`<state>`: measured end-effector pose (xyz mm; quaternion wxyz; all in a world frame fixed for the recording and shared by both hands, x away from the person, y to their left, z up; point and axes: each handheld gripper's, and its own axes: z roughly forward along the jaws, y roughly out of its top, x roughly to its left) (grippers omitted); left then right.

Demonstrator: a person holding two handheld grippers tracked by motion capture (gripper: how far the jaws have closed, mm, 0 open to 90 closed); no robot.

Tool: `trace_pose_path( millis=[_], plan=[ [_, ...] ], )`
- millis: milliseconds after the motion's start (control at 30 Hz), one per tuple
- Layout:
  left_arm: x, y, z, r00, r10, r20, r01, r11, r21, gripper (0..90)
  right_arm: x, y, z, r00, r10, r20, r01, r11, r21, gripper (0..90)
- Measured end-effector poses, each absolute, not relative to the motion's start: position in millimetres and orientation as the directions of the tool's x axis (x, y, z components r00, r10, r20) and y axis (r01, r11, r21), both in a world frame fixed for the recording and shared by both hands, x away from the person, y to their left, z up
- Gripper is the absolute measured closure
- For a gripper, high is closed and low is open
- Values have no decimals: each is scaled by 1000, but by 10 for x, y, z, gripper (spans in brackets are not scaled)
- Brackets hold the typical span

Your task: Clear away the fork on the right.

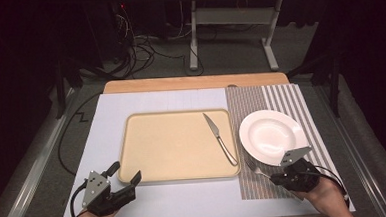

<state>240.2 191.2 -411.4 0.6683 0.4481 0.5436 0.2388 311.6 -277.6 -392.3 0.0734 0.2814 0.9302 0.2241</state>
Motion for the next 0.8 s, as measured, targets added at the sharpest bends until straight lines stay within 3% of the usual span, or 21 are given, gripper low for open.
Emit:
trace_pose_path(
  millis=[800],
  plan=[
    [2396,1941,-4107,285,800,-529,167,502,849,248,3151,-2728,-3838,-812,583,8,510,704,494,851]
  ],
)
